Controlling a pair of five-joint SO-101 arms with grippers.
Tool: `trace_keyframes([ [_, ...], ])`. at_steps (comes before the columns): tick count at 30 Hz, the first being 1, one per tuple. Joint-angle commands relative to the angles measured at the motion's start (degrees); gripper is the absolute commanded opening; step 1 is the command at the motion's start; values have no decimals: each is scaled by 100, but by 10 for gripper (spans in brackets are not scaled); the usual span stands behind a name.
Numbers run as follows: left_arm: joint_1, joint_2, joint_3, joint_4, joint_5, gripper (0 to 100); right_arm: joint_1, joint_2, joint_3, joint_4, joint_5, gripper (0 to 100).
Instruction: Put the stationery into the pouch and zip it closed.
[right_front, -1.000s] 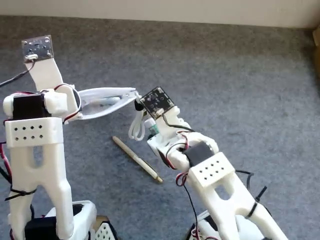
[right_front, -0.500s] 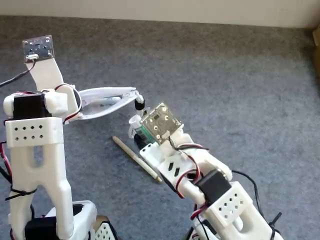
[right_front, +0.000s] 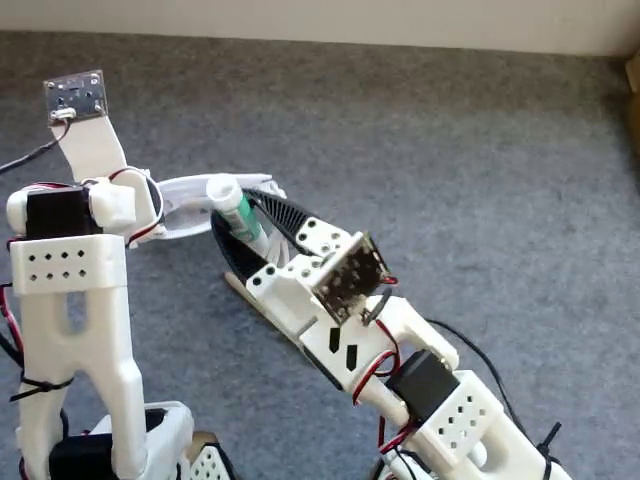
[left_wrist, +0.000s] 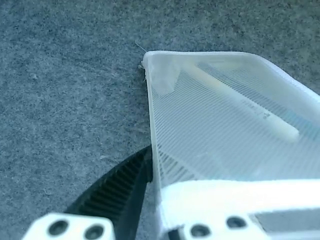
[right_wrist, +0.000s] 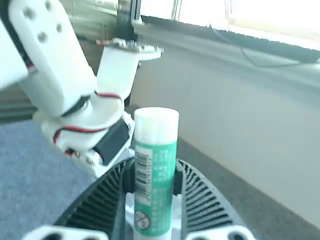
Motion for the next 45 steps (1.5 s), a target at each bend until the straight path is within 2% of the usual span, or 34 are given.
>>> trace_keyframes([
  [1,145,-92,-268,-26,44,7,-75,-154,-40,-822,-53,9],
  [15,110,-92,-171,-26,26,7,-136,2158,4,-3538,-53,9],
  [24,110,-92,-136,-35,26,7,-119,3002,796,-5103,-53,9],
  [28,110,-92,-101,-167,26,7,-57,3204,857,-5402,-53,9],
  [37,110,-92,-101,-167,26,7,-13,3415,963,-5393,-35,12],
  [43,101,-92,-101,-176,26,7,-48,2985,1420,-5376,-35,161],
  [45,101,-92,-101,-185,26,7,-48,2844,1455,-5156,-35,166],
])
